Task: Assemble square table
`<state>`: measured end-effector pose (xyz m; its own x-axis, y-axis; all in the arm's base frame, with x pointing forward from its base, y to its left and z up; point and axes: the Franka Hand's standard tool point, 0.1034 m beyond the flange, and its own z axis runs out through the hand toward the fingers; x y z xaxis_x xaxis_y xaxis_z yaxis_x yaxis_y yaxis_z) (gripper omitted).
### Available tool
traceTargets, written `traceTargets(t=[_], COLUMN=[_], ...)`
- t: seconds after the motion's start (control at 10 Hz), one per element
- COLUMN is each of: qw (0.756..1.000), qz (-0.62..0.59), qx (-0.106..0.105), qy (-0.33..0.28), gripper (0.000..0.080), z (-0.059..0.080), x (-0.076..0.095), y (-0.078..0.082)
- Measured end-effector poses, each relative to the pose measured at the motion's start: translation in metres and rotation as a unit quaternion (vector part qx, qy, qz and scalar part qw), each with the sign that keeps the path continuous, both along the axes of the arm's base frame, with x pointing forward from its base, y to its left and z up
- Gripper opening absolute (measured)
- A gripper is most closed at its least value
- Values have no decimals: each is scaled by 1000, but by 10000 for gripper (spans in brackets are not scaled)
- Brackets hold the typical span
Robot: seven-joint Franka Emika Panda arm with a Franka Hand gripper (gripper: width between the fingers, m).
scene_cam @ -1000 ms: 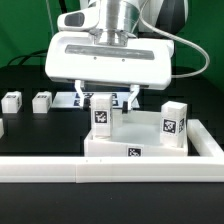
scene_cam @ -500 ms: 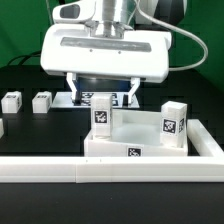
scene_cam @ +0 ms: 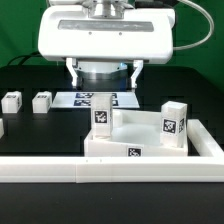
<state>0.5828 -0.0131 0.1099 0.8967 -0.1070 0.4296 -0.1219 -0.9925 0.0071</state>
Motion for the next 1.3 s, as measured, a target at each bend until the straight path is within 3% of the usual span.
traceTargets(t=[0.1,0.5,0.7,0.9,1.1,1.3], qw=[1000,989,978,977,977,977], qz=[0,-11,-10,-8,-4,-4], qx=[0,41,57,56,50,50], qy=[0,139,202,206,209,209], gripper=[649,649,649,649,649,647], z=[0,-13,-19,-25,-39,-38], x=[1,3,-4,-7,-22,-22], y=[-1,-11,-10,-7,-1,-1])
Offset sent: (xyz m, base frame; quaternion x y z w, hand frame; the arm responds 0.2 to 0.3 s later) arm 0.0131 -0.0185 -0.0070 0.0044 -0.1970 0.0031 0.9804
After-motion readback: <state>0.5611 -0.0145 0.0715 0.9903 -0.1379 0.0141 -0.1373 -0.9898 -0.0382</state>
